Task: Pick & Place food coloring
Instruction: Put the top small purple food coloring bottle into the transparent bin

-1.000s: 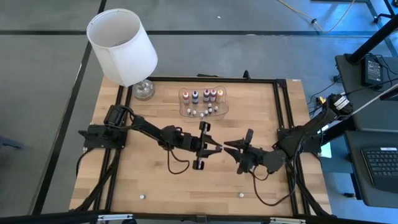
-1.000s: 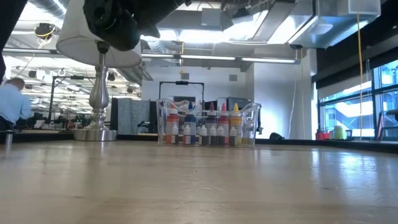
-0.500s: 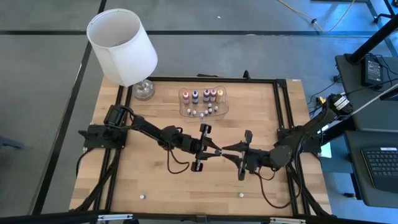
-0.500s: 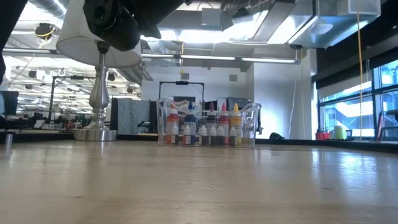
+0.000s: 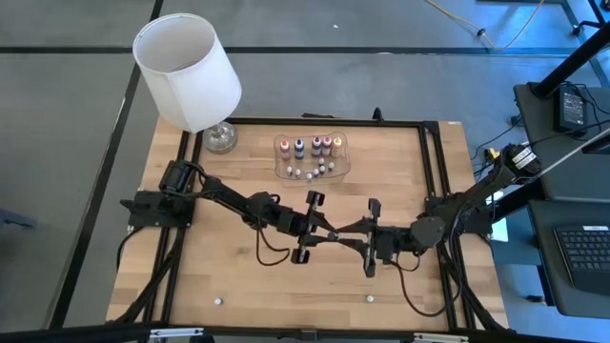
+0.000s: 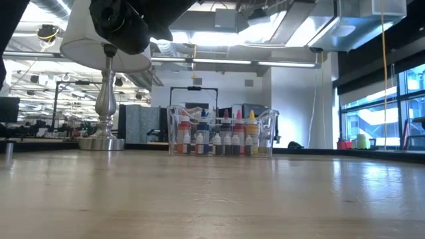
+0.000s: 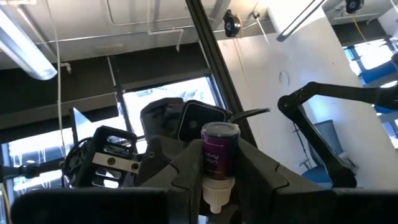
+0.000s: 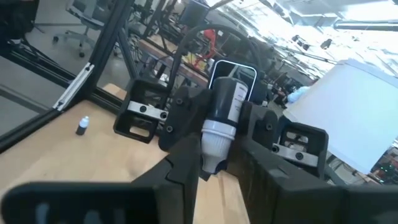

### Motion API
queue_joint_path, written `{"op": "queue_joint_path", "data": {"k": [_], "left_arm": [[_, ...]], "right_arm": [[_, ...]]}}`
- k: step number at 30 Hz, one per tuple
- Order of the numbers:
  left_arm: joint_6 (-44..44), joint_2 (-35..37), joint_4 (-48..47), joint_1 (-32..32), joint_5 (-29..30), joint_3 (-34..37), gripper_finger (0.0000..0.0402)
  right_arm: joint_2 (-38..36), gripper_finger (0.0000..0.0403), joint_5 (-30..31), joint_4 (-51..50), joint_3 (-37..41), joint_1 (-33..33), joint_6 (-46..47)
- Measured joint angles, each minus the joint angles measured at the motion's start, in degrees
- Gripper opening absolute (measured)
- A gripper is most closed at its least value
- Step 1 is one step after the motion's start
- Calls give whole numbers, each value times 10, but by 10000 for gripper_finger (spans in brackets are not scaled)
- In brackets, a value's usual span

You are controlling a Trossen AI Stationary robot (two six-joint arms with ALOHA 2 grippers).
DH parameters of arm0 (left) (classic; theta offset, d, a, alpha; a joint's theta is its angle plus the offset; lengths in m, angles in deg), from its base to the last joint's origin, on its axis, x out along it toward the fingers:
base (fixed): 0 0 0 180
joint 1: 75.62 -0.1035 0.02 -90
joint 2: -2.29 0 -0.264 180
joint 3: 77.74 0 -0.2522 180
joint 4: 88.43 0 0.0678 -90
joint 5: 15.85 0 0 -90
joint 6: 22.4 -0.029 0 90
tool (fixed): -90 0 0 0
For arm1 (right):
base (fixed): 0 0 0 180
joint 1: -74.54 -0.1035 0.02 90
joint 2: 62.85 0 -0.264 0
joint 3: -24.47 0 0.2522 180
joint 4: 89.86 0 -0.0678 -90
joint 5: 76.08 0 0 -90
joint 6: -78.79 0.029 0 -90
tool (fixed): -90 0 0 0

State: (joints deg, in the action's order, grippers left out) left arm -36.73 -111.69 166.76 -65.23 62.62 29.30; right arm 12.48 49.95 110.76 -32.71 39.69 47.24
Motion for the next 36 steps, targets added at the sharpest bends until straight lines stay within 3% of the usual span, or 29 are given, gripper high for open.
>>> {"op": "queue_joint_path", "data": {"k": [8, 22, 27, 32, 36], "left_arm": [[-23, 0, 1, 0, -5, 0, 75], [-16, 2, -28, 0, 0, 0, 78], [-5, 2, -46, -1, 18, 20, 111], [30, 8, -93, 1, 89, 83, 153], [70, 34, -127, 1, 120, 131, 169]], "right_arm": [[0, 55, 0, 0, 0, 3, 1], [0, 57, 40, -12, 0, -1, -2], [-4, 57, 97, -52, 1, -21, -8], [-28, 57, 191, -89, -2, -47, 11], [-46, 57, 234, -206, 0, -52, 28]]}}
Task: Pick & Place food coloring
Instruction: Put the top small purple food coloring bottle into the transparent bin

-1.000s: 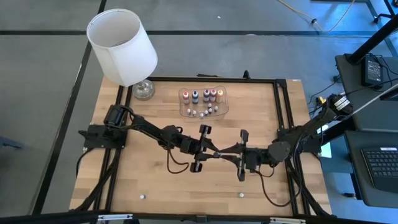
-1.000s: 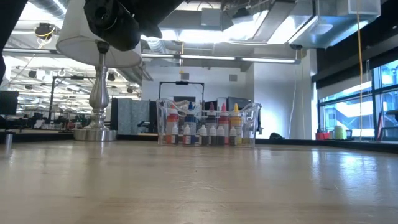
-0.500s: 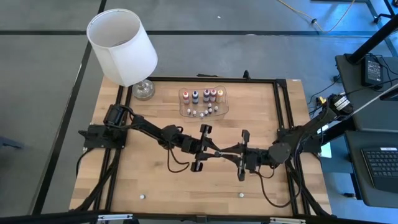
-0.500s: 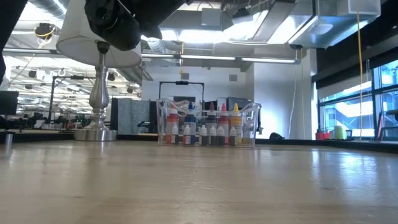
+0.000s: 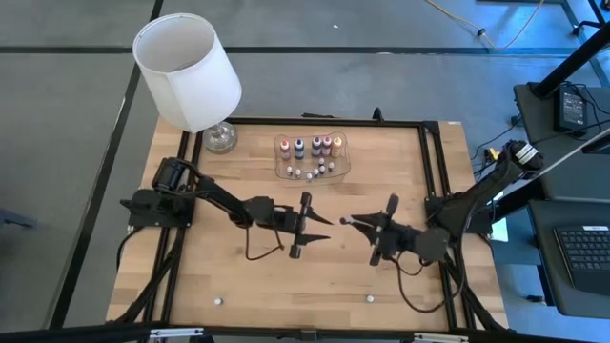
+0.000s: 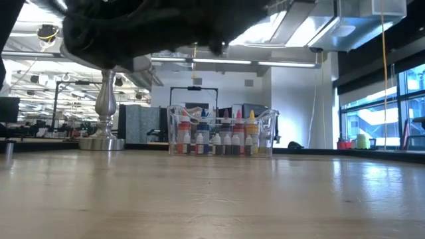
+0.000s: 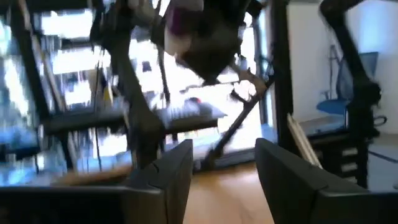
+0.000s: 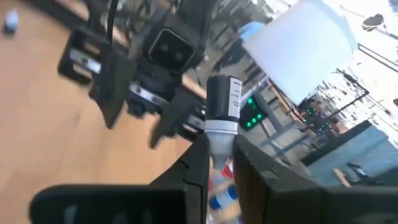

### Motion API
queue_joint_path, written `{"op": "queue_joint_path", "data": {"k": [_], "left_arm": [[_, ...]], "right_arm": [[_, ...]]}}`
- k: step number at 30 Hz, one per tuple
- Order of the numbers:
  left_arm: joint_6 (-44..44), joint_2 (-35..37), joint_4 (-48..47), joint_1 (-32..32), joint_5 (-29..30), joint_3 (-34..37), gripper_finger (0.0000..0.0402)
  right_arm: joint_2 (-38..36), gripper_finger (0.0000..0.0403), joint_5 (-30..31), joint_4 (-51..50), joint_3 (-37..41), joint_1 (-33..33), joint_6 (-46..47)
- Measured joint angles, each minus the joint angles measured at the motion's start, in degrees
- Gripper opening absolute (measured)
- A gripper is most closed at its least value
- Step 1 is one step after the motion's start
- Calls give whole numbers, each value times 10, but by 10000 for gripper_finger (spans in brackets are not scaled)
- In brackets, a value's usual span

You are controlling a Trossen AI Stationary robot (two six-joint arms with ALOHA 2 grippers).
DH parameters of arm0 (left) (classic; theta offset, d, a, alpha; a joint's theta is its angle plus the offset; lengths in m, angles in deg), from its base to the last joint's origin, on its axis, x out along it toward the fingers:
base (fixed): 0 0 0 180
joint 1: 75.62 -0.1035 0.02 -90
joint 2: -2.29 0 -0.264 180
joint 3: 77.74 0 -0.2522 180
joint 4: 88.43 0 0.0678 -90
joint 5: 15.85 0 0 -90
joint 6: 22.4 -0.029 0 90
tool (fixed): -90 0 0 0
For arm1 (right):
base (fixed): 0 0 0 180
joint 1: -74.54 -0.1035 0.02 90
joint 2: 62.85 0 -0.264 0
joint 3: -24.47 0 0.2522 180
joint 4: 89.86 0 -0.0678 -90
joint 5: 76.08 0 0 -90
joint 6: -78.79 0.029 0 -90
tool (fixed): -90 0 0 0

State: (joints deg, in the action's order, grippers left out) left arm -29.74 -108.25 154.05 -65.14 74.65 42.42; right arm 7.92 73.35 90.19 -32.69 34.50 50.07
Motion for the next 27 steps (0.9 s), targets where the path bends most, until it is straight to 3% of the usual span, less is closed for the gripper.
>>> {"op": "queue_joint_path", "data": {"k": [4, 10, 18, 27], "left_arm": [[38, 7, -9, -2, 35, 23, 172], [37, 11, -21, -2, 65, 25, 169], [36, 12, -40, -2, 65, 25, 173], [36, 12, -45, 0, 65, 25, 173]], "right_arm": [[-5, 56, -16, -119, -1, 12, -27], [14, 56, -39, -271, 0, 36, -238], [101, 64, 56, -295, 0, 54, -599], [230, 65, 89, -304, 0, 84, -725]]}}
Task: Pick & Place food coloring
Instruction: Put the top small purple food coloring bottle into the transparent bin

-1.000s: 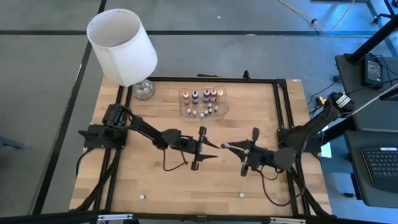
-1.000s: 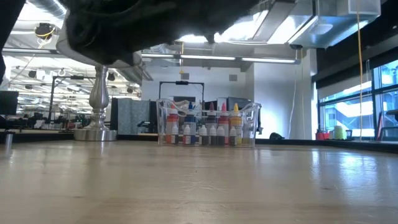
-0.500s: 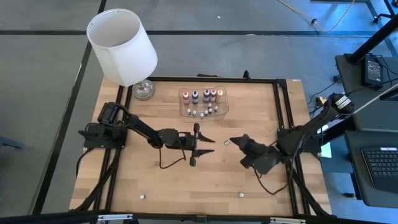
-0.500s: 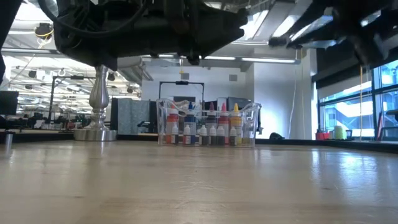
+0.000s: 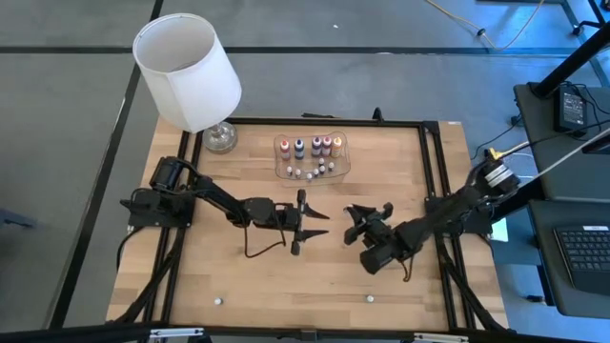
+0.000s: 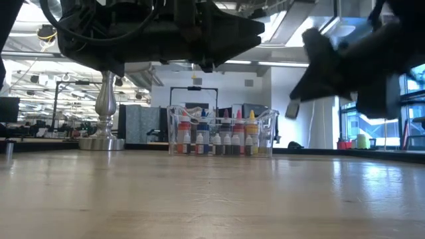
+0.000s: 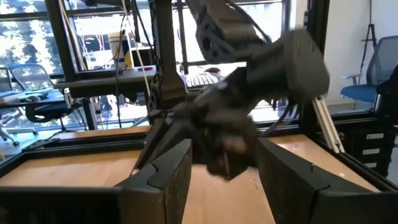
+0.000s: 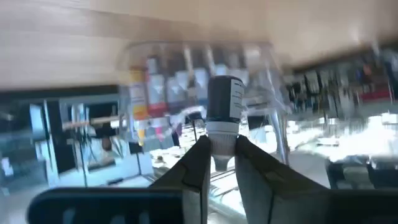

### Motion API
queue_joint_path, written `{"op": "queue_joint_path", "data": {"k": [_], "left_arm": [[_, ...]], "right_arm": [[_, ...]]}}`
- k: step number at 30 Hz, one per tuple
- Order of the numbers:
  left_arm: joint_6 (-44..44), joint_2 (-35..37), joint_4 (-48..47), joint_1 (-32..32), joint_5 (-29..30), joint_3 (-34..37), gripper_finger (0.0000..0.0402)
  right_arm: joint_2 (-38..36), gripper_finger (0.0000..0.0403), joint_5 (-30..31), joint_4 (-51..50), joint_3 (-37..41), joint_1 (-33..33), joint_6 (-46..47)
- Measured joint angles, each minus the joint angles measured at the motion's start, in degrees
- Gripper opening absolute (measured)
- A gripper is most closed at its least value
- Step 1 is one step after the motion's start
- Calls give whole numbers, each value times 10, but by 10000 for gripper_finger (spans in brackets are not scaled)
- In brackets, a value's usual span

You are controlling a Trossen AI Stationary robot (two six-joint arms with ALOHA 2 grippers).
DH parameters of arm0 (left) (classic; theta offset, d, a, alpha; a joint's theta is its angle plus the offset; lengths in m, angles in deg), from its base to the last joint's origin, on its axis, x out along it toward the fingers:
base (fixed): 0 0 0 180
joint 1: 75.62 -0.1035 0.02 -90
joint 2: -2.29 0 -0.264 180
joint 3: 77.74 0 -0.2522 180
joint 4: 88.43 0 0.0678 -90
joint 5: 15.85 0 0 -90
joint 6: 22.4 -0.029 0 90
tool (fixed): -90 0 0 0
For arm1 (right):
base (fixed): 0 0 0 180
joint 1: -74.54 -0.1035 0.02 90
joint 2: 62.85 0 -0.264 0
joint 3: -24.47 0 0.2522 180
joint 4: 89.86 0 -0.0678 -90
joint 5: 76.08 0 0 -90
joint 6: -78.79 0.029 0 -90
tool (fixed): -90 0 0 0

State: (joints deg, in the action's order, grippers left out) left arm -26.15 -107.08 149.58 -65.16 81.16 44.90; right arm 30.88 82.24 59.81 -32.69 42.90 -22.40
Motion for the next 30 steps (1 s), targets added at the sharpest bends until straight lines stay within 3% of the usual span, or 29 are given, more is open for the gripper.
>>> {"op": "queue_joint_path", "data": {"k": [11, 20, 30], "left_arm": [[0, 0, 0, -1, 0, 0, 170], [0, 0, 0, -1, 0, 0, 167], [0, 0, 0, -1, 0, 0, 169]], "right_arm": [[89, 69, -25, 0, 0, 31, -30], [91, 71, -98, 2, 0, 37, 33], [91, 71, -102, 2, 0, 37, 32]]}}
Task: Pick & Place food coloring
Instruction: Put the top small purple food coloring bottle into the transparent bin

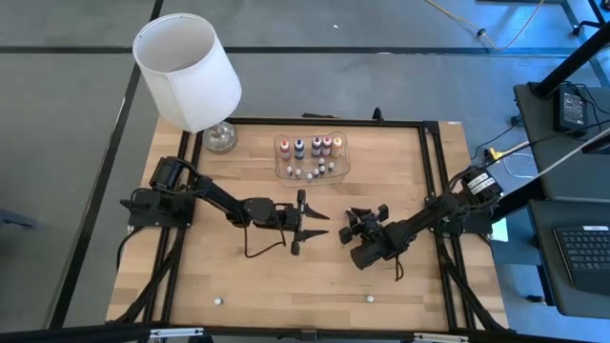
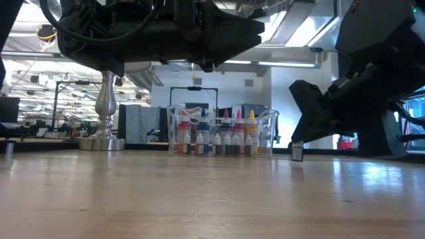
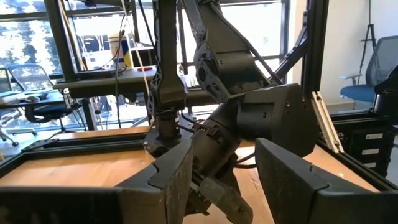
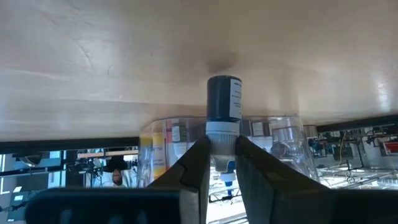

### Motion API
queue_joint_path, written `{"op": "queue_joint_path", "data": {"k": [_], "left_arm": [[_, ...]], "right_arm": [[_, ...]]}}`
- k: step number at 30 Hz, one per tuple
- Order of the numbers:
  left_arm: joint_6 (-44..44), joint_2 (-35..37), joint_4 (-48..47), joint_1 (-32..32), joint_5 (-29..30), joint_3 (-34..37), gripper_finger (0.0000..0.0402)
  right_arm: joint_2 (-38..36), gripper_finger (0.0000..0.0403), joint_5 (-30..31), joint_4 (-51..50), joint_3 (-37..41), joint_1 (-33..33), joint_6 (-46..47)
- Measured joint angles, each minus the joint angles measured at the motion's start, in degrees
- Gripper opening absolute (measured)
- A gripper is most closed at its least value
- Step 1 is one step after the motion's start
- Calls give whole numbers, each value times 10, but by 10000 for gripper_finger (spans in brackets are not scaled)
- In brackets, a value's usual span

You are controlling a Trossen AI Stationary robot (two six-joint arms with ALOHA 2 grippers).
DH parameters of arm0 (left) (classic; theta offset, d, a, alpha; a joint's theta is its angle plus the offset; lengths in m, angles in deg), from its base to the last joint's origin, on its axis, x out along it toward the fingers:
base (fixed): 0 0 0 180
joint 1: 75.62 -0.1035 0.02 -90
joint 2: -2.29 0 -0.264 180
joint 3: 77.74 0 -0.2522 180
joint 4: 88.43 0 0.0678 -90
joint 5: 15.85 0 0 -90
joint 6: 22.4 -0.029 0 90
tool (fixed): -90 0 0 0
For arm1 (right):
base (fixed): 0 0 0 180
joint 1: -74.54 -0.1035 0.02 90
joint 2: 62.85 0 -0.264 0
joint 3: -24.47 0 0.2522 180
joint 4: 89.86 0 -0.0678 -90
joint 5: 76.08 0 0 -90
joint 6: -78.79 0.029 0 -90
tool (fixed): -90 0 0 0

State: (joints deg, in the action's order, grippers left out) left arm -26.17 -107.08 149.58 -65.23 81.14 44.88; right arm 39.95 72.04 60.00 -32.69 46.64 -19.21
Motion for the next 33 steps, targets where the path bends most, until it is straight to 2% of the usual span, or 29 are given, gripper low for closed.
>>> {"op": "queue_joint_path", "data": {"k": [10, 19, 27, 31, 33], "left_arm": [[0, 0, 0, 0, 0, 0, 170], [0, 0, 0, 0, 0, 0, 167], [0, 0, 0, 0, 0, 0, 170], [0, 0, 0, 0, 0, 0, 168], [0, 0, 0, 0, 0, 0, 167]], "right_arm": [[0, 76, -20, 0, 0, 0, 3], [0, 127, -26, 4, 0, 0, 4], [-15, 146, 31, 27, 0, 0, 5], [-52, 147, 32, 24, 0, -4, 38], [-79, 147, 31, 24, 0, -8, 97]]}}
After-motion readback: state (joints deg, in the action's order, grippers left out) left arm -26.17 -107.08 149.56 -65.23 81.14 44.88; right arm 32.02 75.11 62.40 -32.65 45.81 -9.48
